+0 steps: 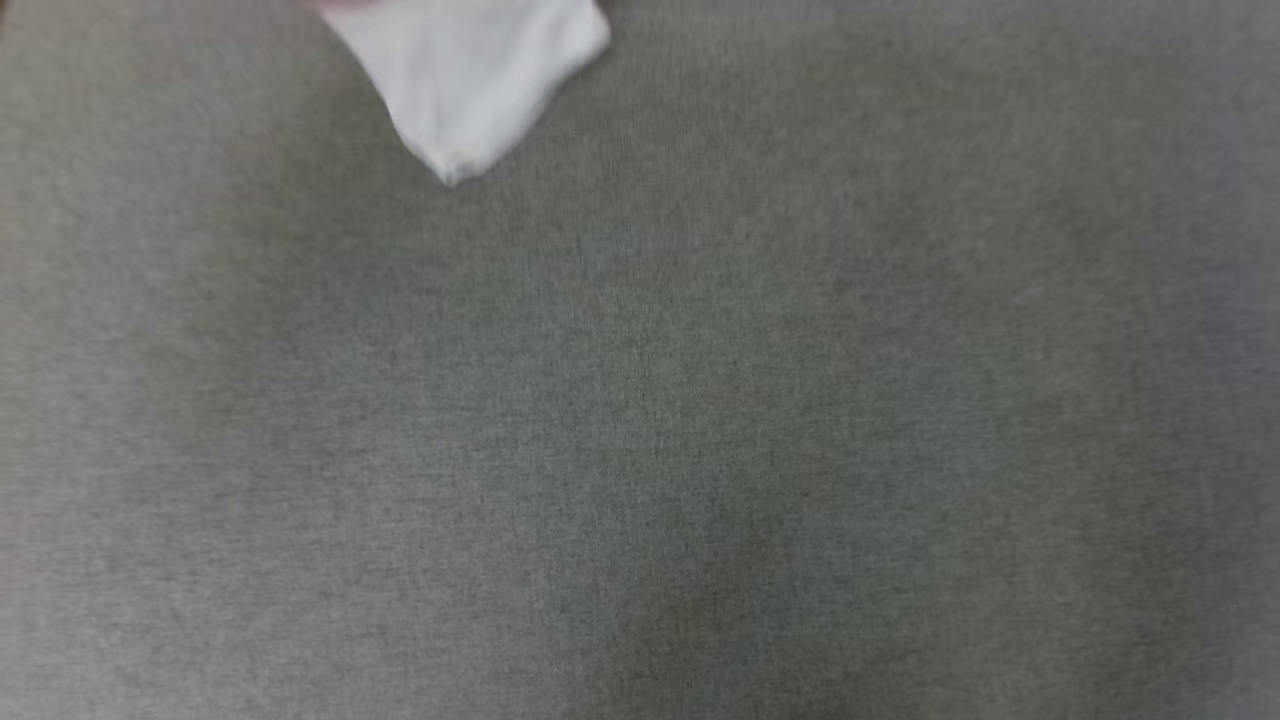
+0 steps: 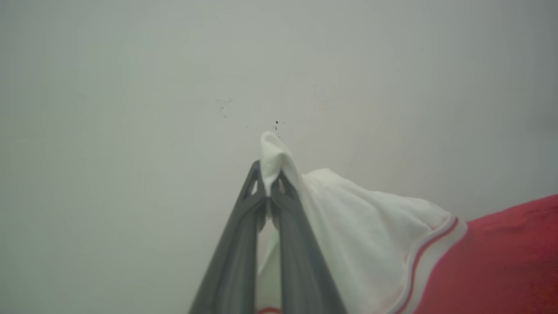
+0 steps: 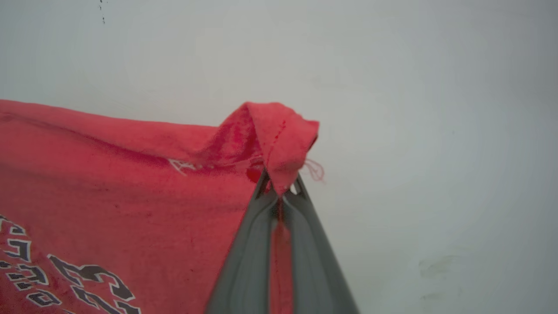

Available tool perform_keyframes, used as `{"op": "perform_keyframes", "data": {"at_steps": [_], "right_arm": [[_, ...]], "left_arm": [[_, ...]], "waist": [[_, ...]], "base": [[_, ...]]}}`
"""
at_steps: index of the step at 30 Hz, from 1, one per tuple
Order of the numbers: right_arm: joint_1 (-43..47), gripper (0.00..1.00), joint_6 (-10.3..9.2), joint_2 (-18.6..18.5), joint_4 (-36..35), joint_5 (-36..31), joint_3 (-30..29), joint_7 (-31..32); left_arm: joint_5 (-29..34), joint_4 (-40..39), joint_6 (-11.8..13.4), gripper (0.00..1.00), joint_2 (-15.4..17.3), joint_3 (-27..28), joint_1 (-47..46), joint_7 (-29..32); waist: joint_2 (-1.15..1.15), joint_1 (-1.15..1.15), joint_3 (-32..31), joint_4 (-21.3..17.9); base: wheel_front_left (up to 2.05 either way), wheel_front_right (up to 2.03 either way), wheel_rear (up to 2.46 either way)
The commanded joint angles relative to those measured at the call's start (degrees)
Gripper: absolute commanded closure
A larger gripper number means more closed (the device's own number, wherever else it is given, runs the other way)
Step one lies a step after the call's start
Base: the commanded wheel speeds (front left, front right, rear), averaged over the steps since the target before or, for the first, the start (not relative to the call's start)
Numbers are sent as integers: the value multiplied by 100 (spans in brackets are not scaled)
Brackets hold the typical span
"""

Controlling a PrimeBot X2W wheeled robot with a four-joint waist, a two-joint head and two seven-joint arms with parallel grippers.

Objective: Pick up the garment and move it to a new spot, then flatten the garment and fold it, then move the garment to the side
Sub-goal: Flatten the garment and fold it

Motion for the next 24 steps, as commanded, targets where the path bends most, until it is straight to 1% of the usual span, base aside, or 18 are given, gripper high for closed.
{"op": "perform_keyframes", "data": {"at_steps": [1,6,11,14,18,21,24], "right_arm": [[-198,100,-3,-28,-20,-27,24,-65],[-788,100,-4,-86,109,-24,96,-143],[-1010,100,-4,22,452,89,213,-370],[-1034,100,-4,91,748,186,303,-489],[-915,100,-4,108,1161,299,520,-651],[-692,100,-4,105,1452,444,626,-818],[-293,100,-4,199,1694,643,693,-1033]], "left_arm": [[45,91,-47,100,23,14,-195,-44],[118,411,-187,100,0,3,-922,-80],[30,812,-310,100,-105,2,-1081,-213],[-35,1098,-376,100,-152,-2,-959,-322],[-197,1475,-496,100,-277,69,-734,-507],[-289,1705,-600,100,-374,78,-414,-639],[-392,1864,-685,100,-441,143,133,-745]], "waist": [[-1,-1,506,-5],[-1,-1,1034,19],[-1,-1,1415,34],[-1,-1,1577,57],[-1,-1,1634,124],[-1,-1,1517,187],[-1,-1,1226,222]], "base": [[0,0,0],[0,0,0],[0,0,0],[0,0,0],[0,0,0],[0,0,0],[0,0,0]]}}
